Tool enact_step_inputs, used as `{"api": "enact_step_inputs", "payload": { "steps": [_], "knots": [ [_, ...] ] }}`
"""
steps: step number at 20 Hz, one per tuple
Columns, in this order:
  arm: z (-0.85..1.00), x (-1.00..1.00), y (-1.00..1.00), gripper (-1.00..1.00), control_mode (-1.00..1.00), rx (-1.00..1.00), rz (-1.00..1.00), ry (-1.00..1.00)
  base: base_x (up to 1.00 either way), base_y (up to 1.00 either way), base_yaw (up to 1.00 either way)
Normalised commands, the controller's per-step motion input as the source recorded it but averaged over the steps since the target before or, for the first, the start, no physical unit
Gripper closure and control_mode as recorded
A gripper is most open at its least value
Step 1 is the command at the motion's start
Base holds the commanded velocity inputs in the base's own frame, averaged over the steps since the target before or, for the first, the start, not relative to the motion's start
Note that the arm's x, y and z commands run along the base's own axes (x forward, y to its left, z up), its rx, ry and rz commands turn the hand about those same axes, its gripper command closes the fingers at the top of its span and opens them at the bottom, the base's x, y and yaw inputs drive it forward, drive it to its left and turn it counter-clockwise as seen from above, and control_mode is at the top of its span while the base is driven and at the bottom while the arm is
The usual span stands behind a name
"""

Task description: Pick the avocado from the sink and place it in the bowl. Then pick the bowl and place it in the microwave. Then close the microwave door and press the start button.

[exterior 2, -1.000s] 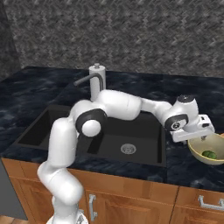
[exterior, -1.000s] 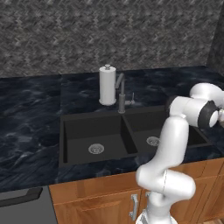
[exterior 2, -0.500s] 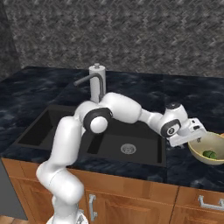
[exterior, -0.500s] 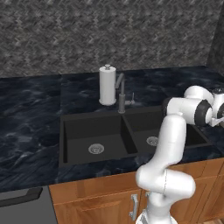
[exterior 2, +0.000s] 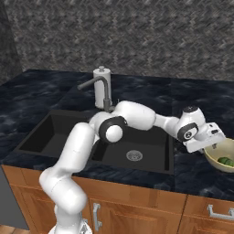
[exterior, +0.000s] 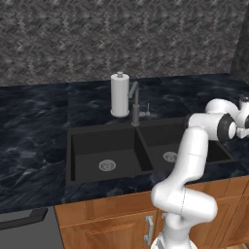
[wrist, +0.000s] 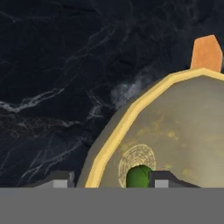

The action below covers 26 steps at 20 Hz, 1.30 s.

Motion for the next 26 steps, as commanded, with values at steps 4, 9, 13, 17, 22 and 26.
{"api": "enact_step_inputs", "payload": {
  "steps": [4, 9, 13, 17, 22, 26],
  "knots": [
    [0.14, -0.69, 0.11, 1.00, -1.00, 0.11, 0.00, 0.00, 0.00, 0.00, 0.00],
    [0.23, -0.94, 0.76, 1.00, -1.00, 0.10, 0.08, -0.06, 0.00, 0.00, 0.00],
    [0.94, -0.62, 0.97, 1.00, -1.00, 0.00, 0.08, -0.12, 0.00, 0.00, 0.00],
    [1.00, -0.45, 0.93, 1.00, -1.00, -0.04, 0.16, -0.13, 0.00, 0.00, 0.00],
    [0.95, -0.30, 1.00, 1.00, -1.00, -0.04, 0.24, -0.01, 0.00, 0.00, 0.00],
    [0.76, 0.00, 0.98, 1.00, -1.00, -0.02, 0.31, 0.09, 0.00, 0.00, 0.00]
  ]
}}
